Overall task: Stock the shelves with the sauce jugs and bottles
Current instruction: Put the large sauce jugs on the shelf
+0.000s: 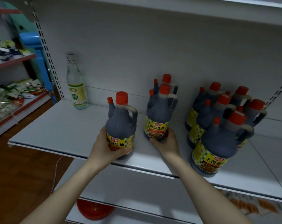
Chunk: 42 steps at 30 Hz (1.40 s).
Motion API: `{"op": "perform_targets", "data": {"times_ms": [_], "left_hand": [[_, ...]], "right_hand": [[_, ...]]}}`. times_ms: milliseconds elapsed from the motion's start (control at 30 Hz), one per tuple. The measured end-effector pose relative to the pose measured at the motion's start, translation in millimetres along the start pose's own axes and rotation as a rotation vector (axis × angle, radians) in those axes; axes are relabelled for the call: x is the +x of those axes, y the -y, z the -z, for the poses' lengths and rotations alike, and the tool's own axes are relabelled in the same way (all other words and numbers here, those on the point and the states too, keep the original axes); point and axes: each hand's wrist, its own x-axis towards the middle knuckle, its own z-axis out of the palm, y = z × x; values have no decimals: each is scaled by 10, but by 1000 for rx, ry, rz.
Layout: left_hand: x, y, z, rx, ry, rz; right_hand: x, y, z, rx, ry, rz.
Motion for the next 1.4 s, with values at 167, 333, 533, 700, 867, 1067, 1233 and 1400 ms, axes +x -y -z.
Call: {"op": "perform_targets", "data": {"times_ms": [167,333,533,700,867,1067,1233,1400], "left_hand": [[-22,32,10,0,6,14],[-66,0,-74,-22,-13,-2],[-101,-63,-358,-12,1,-44],[-89,-108,-654,-11,10,-94],[-65,-92,-801,2,-23,-138],[-71,-67,-849,27,-49,-155],[-42,13,-945,102,-70,-154],[-47,83,-895,84,14,-193]], "right_hand": [[-97,-182,179,-630,238,-82],[-400,-263,348,-867,289,80],[-606,-349,507,-957,285,140],[-636,-361,506,-940,247,166],[-644,-398,498,-934,240,150],[-657,-375,497,-1045,273,68],[-654,-426,488,-1012,222,161],[-643,-461,500,-967,215,208]]}}
